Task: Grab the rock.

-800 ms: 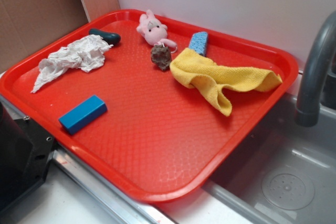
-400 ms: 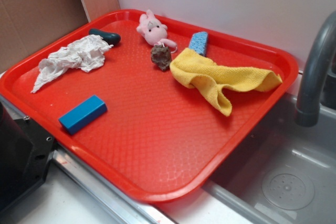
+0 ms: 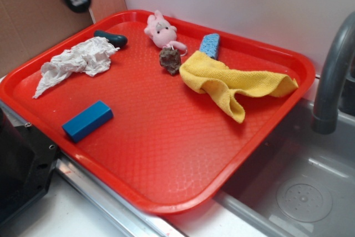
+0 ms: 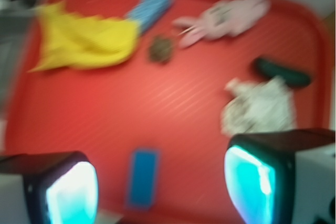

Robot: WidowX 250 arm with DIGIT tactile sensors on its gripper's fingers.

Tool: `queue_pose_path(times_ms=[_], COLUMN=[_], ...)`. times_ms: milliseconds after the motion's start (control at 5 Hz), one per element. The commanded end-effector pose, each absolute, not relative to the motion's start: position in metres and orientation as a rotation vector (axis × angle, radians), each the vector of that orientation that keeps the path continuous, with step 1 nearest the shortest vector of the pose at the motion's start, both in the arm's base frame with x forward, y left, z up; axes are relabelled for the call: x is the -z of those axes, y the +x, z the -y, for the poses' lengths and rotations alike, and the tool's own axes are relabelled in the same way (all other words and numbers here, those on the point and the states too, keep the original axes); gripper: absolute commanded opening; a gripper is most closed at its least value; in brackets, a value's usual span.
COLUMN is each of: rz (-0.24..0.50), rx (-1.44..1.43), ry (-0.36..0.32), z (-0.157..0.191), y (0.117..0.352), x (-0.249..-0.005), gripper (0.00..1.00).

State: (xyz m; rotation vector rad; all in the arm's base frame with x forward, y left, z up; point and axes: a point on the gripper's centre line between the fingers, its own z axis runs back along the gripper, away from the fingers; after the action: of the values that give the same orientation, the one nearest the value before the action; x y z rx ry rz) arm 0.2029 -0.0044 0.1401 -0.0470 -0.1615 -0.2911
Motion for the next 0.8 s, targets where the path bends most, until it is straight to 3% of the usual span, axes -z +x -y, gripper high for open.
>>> queue_pose_path(times_ms=[0, 200, 600], rz=[0.283, 0.234, 0.181], rx=[0.436, 0.449, 0.617], ry=[0.001, 0.016, -0.068], z=[0.002, 0.001, 0.025], y=[0.274, 0.283, 0.295], x=[-0.103, -0.075, -0.030], gripper=[1.00, 1.00, 1.00])
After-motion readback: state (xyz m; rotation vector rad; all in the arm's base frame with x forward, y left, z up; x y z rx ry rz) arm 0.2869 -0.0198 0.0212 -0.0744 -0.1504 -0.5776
